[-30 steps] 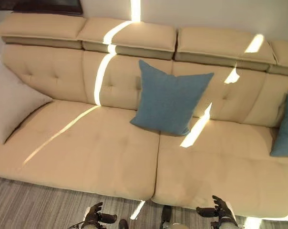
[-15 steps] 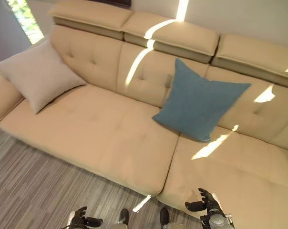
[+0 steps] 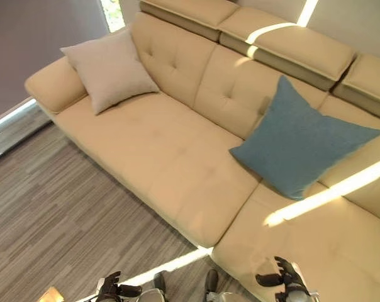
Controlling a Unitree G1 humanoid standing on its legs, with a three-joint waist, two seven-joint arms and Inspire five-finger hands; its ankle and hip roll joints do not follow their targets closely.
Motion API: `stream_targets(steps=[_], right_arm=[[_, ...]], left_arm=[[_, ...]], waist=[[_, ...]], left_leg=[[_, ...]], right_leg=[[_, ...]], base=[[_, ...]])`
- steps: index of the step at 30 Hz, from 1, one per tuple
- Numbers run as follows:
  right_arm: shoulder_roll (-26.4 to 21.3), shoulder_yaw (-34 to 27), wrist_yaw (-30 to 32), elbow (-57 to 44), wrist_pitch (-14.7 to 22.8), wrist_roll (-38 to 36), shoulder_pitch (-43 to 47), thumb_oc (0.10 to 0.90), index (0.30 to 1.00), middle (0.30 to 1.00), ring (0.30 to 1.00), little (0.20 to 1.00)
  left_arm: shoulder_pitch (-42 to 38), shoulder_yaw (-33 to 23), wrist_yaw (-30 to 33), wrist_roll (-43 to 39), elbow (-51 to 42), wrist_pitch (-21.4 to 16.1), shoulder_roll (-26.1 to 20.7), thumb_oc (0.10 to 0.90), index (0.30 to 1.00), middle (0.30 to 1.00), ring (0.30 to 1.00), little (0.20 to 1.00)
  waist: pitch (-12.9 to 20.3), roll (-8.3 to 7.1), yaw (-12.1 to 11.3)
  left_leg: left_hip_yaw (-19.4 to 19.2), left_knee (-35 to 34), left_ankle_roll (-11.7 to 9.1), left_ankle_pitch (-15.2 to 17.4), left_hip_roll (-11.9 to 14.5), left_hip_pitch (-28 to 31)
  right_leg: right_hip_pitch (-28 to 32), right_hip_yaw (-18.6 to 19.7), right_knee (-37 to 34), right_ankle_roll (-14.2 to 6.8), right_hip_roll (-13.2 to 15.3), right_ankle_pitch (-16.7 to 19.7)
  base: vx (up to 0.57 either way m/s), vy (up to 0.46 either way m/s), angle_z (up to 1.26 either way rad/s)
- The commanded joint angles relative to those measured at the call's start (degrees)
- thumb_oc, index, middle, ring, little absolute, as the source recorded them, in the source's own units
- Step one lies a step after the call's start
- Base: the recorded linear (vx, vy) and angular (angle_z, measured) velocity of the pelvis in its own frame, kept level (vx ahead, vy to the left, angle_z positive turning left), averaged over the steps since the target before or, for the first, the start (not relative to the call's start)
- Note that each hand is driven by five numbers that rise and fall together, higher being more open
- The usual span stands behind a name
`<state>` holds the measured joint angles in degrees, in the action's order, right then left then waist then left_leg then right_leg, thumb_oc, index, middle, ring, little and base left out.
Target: Pick up all the scattered cushions and arrange them neatly on the sofa.
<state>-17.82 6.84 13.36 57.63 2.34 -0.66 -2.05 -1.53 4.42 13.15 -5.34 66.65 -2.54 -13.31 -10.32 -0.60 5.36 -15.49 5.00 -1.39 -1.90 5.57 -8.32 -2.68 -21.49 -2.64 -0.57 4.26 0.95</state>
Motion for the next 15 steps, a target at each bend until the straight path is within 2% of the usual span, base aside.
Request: stream_targets(steps=[1, 7, 9, 10, 11, 12, 14, 15], right_arm=[[0.13, -0.29, 1.58, -2.78, 2.13, -0.97, 2.7, 0.8, 0.9, 0.9, 0.9, 0.9], [1.36, 1.07, 1.65, -2.99, 1.45, -0.04, 3.53, 0.8, 0.9, 0.9, 0.9, 0.9], [1.32, 1.14, 1.65, -4.65, 1.4, 0.35, 3.66, 0.8, 0.9, 0.9, 0.9, 0.9], [1.44, 1.47, 1.43, -5.94, 1.21, 1.15, 3.94, 0.8, 0.9, 0.9, 0.9, 0.9], [1.61, 1.82, 1.45, -6.43, 1.2, 1.42, 4.41, 0.8, 0.9, 0.9, 0.9, 0.9], [1.86, 2.02, 1.38, -7.0, 1.2, 1.35, 4.32, 0.8, 0.9, 0.9, 0.9, 0.9], [1.73, 2.5, 1.3, -7.24, 1.08, 1.07, 4.13, 0.8, 0.9, 0.9, 0.9, 0.9], [1.7, 2.86, 1.16, -7.12, 1.01, 0.97, 4.34, 0.8, 0.9, 0.9, 0.9, 0.9]], left_arm=[[0.66, 0.01, 0.61, 2.4, -0.07, -0.96, -2.39, 0.8, 0.9, 0.9, 0.9, 0.9], [1.46, -1.04, 0.54, 1.51, -0.07, -0.74, -3.03, 0.8, 0.9, 0.9, 0.9, 0.9], [1.73, -1.32, 0.62, 1.22, -0.68, -0.8, -3.52, 0.8, 0.9, 0.9, 0.9, 0.9], [1.54, -1.3, 0.69, 1.24, -1.21, -1.01, -4.25, 0.8, 0.9, 0.9, 0.9, 0.9], [0.73, -1.06, 0.96, 0.98, -1.56, -1.09, -5.05, 0.8, 0.9, 0.9, 0.9, 0.9], [0.3, -1.36, 1.17, 0.54, -1.49, -1.22, -5.54, 0.8, 0.9, 0.9, 0.9, 0.9], [0.23, -1.91, 1.67, -0.18, -0.77, -1.35, -5.75, 0.8, 0.9, 0.9, 0.9, 0.9], [0.11, -2.1, 1.72, -0.47, -0.25, -1.34, -5.72, 0.8, 0.9, 0.9, 0.9, 0.9]], waist=[[1.96, -3.93, -0.6], [1.85, -5.38, -2.66], [1.45, -5.34, -3.2], [0.77, -5.04, -3.53], [-0.2, -4.63, -3.52], [-0.41, -4.18, -2.81], [-0.12, -4.13, -2.02], [-0.18, -4.19, -1.89]], left_leg=[[0.48, 2.58, -1.27, 7.42, -1.78, 1.31], [3.88, 0.79, 0.07, 7.69, -3.78, 1.2], [4.64, 0.32, 0.94, 7.89, -4.48, 1.55], [5.93, 0.28, 1.71, 8.31, -5.19, 1.9], [7.64, 1.63, 2.39, 8.81, -5.75, 1.28], [9.8, 1.66, 2.64, 9.15, -6.65, 1.84], [13.3, 0.51, 2.42, 8.59, -8.24, 2.81], [14.28, 0.07, 2.21, 8.4, -8.65, 3.2]], right_leg=[[-0.67, 4.52, -0.03, -4.72, 1.49, -3.11], [-0.64, 4.74, 2.41, -5.41, 2.27, -3.42], [-1.84, 5.11, 6.51, -5.61, 3.32, -3.79], [-3.6, 6.13, 11.07, -6.13, 4.68, -4.24], [-6.09, 8.35, 15.85, -6.5, 5.1, -4.44], [-7.83, 13.79, 17.38, -6.49, 2.82, -4.91], [-9.22, 19.59, 14.31, -6.43, -0.66, -4.68], [-9.17, 20.09, 12.96, -6.46, -1.07, -4.14]], base=[[0.05, 0.082, 0.53], [0.06, 0.117, 0.28], [0.05, 0.221, 0.12], [0.04, 0.251, 0.23], [0.1, 0.236, 0.31], [0.12, 0.131, 0.82], [0.2, 0.04, 1.55], [0.22, -0.043, 1.49]])
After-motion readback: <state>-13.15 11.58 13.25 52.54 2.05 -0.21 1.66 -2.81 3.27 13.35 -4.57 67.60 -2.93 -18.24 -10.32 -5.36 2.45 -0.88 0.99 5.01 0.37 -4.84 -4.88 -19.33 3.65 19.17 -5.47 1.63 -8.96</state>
